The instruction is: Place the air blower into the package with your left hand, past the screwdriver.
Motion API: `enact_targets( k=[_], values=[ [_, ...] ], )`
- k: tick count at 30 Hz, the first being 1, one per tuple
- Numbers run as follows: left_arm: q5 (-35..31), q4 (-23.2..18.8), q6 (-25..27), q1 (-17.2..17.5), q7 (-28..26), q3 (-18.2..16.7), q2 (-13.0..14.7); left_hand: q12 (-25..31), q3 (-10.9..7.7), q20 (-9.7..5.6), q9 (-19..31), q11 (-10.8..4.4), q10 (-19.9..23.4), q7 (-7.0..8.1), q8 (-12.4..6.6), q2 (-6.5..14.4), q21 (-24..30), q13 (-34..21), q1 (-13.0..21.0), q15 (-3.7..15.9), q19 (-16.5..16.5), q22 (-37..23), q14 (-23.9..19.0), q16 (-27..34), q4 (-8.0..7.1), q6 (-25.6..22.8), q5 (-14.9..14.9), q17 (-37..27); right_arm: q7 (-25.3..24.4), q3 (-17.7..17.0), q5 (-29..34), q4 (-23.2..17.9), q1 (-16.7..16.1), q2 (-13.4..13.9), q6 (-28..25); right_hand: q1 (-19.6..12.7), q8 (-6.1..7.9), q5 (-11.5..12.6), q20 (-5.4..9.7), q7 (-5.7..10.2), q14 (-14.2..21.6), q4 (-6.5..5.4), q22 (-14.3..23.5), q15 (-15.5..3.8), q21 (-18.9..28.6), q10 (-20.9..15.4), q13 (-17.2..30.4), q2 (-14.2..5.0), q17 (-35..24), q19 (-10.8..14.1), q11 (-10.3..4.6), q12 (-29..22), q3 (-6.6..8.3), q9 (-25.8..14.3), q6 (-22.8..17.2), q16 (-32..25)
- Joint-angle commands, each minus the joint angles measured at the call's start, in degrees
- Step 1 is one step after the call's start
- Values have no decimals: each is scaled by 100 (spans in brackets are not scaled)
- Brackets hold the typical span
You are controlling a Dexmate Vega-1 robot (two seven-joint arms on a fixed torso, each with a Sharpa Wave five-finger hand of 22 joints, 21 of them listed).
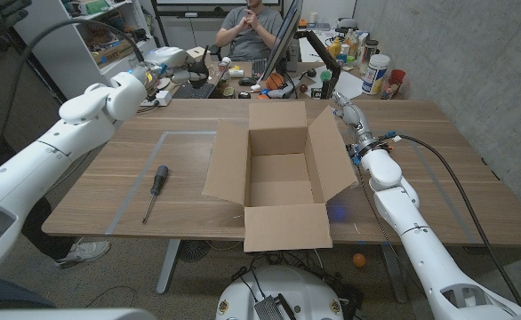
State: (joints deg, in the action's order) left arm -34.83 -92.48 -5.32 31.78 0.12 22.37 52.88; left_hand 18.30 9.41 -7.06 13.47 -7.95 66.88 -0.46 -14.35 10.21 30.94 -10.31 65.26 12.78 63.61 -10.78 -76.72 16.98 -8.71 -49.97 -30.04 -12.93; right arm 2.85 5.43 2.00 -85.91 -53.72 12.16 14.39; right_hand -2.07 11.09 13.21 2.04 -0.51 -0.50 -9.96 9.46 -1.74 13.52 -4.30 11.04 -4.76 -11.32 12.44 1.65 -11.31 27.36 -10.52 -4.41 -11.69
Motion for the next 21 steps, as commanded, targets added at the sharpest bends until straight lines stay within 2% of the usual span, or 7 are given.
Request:
enact_targets(
  k=[1,21],
  values=[
    [-7,-179,-363,-53,107,-21,-144,-9,19,3,19,-4,-40,-541,7,37,25,-24,37,-22,-20,-24,-13,13,-36,-533,11,-27,-22,24,30,-28,12,-2,-6,83,11,36,290,-17,31,13,31,-101,-28,-61,14,-401,-14,50,6,-34,-15,-21,-47,1],
    [91,-349,-917,-60,354,-31,-339,-69,13,5,47,-5,-52,-552,64,36,23,-27,79,-21,-60,-28,8,0,-37,-508,28,-37,-40,30,33,-47,-18,7,11,83,15,36,294,-17,35,14,32,-95,-58,-77,14,-403,-14,60,20,-34,-20,-22,-67,6]
  ],
)
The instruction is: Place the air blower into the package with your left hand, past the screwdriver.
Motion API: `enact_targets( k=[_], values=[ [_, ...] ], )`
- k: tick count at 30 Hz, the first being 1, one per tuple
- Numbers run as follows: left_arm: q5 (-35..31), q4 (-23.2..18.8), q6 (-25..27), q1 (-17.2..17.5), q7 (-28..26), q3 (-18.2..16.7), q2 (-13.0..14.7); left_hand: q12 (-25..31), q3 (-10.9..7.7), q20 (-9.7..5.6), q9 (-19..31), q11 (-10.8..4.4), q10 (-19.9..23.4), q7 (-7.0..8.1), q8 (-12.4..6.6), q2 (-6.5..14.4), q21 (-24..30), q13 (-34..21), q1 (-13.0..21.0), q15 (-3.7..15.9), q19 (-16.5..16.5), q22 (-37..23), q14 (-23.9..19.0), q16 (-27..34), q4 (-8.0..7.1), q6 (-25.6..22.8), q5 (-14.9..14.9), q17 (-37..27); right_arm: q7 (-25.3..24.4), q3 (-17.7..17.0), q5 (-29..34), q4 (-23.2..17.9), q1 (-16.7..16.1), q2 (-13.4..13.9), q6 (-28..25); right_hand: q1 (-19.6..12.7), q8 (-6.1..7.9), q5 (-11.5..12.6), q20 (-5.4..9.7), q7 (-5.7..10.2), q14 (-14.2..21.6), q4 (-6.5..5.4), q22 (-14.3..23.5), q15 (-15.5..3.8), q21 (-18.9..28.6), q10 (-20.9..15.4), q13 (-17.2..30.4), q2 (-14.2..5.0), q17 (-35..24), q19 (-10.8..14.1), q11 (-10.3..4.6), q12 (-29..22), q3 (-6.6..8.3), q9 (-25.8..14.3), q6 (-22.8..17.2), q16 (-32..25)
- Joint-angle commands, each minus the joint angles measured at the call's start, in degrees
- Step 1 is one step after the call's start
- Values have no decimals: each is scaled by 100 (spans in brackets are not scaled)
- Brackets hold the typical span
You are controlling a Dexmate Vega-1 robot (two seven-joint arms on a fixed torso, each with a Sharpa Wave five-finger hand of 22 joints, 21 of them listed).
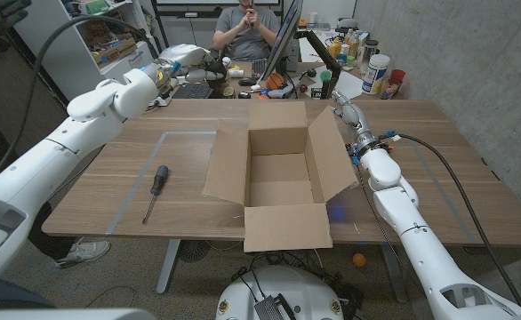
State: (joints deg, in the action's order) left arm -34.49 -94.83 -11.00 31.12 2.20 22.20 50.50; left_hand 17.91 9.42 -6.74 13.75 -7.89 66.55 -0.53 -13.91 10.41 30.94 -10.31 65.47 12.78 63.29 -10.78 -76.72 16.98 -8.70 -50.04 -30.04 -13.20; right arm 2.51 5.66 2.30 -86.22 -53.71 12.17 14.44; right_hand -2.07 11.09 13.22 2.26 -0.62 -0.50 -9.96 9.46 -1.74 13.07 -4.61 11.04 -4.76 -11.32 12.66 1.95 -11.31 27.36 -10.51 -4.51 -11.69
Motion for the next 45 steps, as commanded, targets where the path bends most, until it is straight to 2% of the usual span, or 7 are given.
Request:
enact_targets(
  k=[1,24,45],
  values=[
    [64,-130,-387,15,155,-19,-106,-33,12,-24,23,16,-10,-566,25,16,24,-27,61,-23,-31,-29,9,-1,-39,-500,30,-11,-2,4,-9,-14,-19,4,13,83,15,36,268,-11,36,14,32,-94,-13,-46,14,-402,-15,41,-10,-34,-21,-22,-59,6],
    [190,-351,-1021,30,579,-48,-319,-117,50,7,54,79,-46,-671,97,-32,22,-30,85,-38,-77,-32,70,-37,-46,-457,50,-14,-14,-1,-39,67,-3,1,117,78,21,36,272,-28,68,20,33,-97,-55,-95,15,-402,-12,58,-4,-43,-28,-22,-96,5],
    [5,-649,-1589,-82,1182,197,-617,-219,4,31,72,175,-115,-794,161,-24,41,-31,300,-26,-117,-47,100,-58,47,-422,59,-22,-30,-58,-93,-37,-134,26,181,71,28,38,281,-24,95,23,33,-112,-80,-140,15,-405,-9,68,-20,-51,-27,-22,-135,4]
  ],
)
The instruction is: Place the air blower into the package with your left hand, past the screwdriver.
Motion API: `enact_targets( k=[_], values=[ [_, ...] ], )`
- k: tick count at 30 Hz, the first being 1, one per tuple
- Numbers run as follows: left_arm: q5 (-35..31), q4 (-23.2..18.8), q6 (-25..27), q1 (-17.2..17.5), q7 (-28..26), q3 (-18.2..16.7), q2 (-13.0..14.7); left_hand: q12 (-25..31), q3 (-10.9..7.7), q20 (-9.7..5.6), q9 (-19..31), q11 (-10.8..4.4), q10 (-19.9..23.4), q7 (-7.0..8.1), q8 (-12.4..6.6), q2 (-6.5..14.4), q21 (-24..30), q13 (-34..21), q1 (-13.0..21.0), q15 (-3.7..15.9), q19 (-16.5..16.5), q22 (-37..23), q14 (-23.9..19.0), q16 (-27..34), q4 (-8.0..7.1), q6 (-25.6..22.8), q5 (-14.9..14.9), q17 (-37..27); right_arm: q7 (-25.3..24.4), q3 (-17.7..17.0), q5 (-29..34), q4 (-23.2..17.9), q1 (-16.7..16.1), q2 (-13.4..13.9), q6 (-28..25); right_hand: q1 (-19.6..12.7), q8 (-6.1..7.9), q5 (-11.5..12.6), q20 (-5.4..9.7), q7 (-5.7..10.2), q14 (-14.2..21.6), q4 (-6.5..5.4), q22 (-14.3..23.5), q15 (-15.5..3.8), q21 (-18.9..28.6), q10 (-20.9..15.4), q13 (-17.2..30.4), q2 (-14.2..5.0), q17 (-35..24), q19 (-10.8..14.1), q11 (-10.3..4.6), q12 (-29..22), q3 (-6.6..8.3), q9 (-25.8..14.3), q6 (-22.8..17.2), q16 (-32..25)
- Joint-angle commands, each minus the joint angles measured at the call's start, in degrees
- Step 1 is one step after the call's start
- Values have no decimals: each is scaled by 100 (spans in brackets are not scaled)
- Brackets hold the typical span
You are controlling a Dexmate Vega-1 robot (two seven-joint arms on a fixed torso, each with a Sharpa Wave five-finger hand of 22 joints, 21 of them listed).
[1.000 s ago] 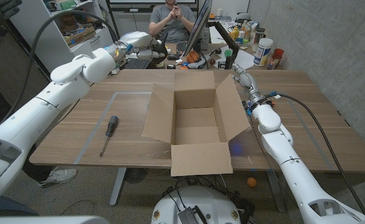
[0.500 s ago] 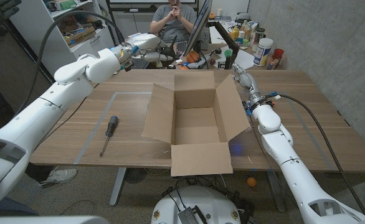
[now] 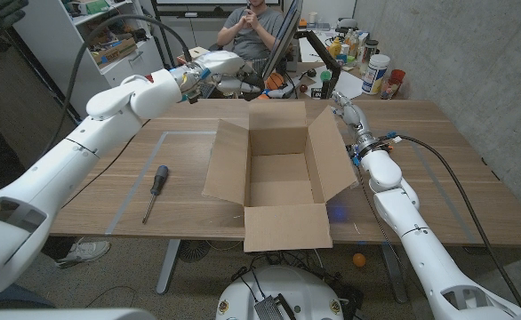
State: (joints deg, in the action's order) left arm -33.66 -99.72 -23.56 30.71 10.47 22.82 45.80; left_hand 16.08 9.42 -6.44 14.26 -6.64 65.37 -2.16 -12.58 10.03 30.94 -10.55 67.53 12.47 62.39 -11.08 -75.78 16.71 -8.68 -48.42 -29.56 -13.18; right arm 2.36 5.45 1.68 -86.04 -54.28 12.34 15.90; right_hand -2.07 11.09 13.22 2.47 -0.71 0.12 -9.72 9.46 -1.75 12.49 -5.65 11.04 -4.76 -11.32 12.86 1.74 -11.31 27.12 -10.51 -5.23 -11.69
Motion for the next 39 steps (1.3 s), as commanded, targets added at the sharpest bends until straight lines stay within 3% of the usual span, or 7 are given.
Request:
enact_targets(
  k=[1,18,24,33,39],
  values=[
    [-88,-178,-370,-39,387,145,-156,-46,-6,5,17,47,-4,-632,40,16,44,-8,123,11,-31,-19,20,-37,57,-567,12,-24,-17,-37,-28,-53,-80,9,39,71,29,38,260,-14,34,0,33,-113,-22,-45,15,-406,-9,50,-5,-54,-2,-22,-67,4],
    [-523,-421,-1001,-5,645,210,-308,-167,-19,4,-20,-1,-145,-611,136,7,51,-8,220,-7,-115,-34,108,-86,61,-449,53,-25,-40,-59,-82,4,-122,-13,135,39,44,49,268,17,81,24,32,-148,-41,-103,14,-404,5,71,-75,-62,16,-20,-139,5],
    [-1096,-467,-1300,-11,451,247,-306,-211,-22,-8,-33,-48,-201,-504,167,1,56,-8,254,-6,-145,-39,115,-94,62,-387,70,-28,-50,-73,-84,-3,-138,-8,147,22,41,56,272,29,84,34,32,-168,-48,-103,13,-412,11,73,-90,-57,29,-19,-143,11],
    [-1976,-628,-1696,26,-11,276,-249,-274,-26,-47,-46,-44,-296,-457,205,0,60,-10,296,14,-188,-44,134,-110,60,-267,90,-33,-32,-83,-98,3,-133,1,144,-7,39,69,284,67,96,51,31,-176,-58,-115,12,-418,21,81,-133,-54,53,-18,-159,19],
    [-2068,-672,-1775,47,9,288,-252,-314,-30,-60,-57,-86,-346,-349,225,-2,56,-12,335,20,-256,-48,172,-134,58,-168,110,-36,-16,-80,-113,39,-108,-4,159,-26,32,79,285,88,96,62,31,-184,-65,-109,12,-419,27,85,-157,-46,68,-17,-153,26]
  ],
)
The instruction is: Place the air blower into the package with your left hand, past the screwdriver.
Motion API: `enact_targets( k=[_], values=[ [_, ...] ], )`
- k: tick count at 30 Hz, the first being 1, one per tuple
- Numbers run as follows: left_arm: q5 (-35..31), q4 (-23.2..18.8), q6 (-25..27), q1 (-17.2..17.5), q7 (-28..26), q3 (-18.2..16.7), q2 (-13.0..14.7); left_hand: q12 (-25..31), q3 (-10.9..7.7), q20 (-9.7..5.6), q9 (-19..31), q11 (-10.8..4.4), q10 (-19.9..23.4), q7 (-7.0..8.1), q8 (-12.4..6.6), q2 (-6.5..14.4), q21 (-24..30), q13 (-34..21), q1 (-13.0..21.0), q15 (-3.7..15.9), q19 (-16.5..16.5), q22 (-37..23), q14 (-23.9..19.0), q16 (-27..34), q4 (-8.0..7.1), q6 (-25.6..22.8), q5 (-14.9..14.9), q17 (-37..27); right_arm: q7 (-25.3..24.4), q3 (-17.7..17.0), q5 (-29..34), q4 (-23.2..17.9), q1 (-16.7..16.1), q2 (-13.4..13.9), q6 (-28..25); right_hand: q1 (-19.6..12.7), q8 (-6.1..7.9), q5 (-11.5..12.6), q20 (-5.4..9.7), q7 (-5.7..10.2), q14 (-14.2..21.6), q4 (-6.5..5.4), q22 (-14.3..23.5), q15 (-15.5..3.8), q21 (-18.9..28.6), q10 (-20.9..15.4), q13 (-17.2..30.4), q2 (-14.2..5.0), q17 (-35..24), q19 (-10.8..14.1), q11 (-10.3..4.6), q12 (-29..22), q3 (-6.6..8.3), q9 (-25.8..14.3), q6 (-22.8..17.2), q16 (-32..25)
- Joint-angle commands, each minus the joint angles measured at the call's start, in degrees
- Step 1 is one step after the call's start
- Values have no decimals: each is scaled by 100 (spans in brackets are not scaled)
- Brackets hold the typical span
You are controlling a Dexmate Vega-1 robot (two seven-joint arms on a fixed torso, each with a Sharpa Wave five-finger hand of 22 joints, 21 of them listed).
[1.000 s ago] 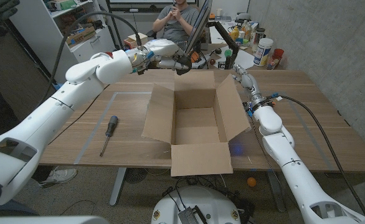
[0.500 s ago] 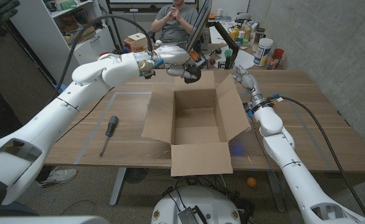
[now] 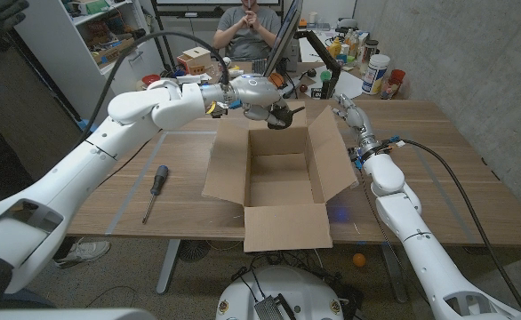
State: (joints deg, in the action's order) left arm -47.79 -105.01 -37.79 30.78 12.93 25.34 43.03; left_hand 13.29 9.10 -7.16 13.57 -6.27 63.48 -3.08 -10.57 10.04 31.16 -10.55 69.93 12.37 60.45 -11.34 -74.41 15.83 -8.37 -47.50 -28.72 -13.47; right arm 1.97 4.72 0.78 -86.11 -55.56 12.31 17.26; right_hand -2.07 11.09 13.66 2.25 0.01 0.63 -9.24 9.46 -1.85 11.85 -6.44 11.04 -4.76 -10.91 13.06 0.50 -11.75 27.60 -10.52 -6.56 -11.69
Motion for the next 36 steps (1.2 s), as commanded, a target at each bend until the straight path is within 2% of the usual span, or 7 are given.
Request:
enact_targets(
  k=[1,3,4,7,17,26,36],
  values=[
    [-730,-146,-384,37,-283,47,28,-39,2,13,12,-131,-163,-255,27,-3,31,-12,97,30,-72,-22,41,-50,26,-249,28,-7,23,-7,-24,52,22,-1,31,-29,33,37,304,18,46,16,31,-174,-2,-30,11,-419,-12,65,-32,-1,22,-17,-24,27],
    [-1196,-221,-467,57,-618,76,78,-53,3,7,11,-120,-191,-251,27,-6,28,-13,102,29,-89,-23,54,-57,24,-237,32,-7,22,-9,-25,57,25,-1,37,-36,31,41,304,20,47,20,31,-176,-6,-19,11,-418,-10,64,-66,6,27,-17,-24,30],
    [-1214,-207,-499,53,-640,99,86,-63,3,13,7,-241,-199,-226,17,-7,36,-14,118,27,-93,-24,72,-69,24,-235,40,-8,21,-11,-27,55,25,-2,31,-37,29,42,305,21,45,20,31,-183,-7,-17,11,-418,-10,65,-70,7,28,-17,-21,31],
    [-1314,-179,-537,57,-690,152,99,-40,10,11,1,-219,-114,-143,-10,-5,48,-15,122,25,-100,-25,73,-75,6,-268,54,-13,20,-15,-26,51,18,1,31,-44,21,47,301,38,44,22,31,-196,-11,-17,11,-418,-8,65,-62,10,35,-17,-6,34],
    [-1377,50,-636,24,-584,351,135,-40,17,-10,15,-329,-62,-50,-40,-9,68,-16,153,36,-112,-22,26,-64,-5,-300,74,-27,16,-32,-26,47,-18,6,22,-48,14,56,298,57,35,19,31,-204,-22,1,11,-412,-9,62,-84,22,41,-18,5,41],
    [-1504,116,-678,8,-609,427,183,-47,15,-30,34,-359,-44,4,-49,-45,75,-17,249,60,-144,-21,44,-82,39,-277,83,-31,25,-28,-29,65,-19,0,13,-48,7,64,296,61,38,14,31,-202,-31,1,11,-400,-11,61,-97,26,42,-18,15,41],
    [-2368,37,-685,-51,-1233,651,356,-62,-25,-63,63,-421,-44,78,-65,-18,93,-20,383,63,-176,-25,42,-90,85,-262,94,-43,30,-3,-22,121,20,-14,16,-45,6,73,296,80,35,8,31,-209,-39,5,10,-394,-12,62,-100,31,43,-19,13,44]
  ],
)
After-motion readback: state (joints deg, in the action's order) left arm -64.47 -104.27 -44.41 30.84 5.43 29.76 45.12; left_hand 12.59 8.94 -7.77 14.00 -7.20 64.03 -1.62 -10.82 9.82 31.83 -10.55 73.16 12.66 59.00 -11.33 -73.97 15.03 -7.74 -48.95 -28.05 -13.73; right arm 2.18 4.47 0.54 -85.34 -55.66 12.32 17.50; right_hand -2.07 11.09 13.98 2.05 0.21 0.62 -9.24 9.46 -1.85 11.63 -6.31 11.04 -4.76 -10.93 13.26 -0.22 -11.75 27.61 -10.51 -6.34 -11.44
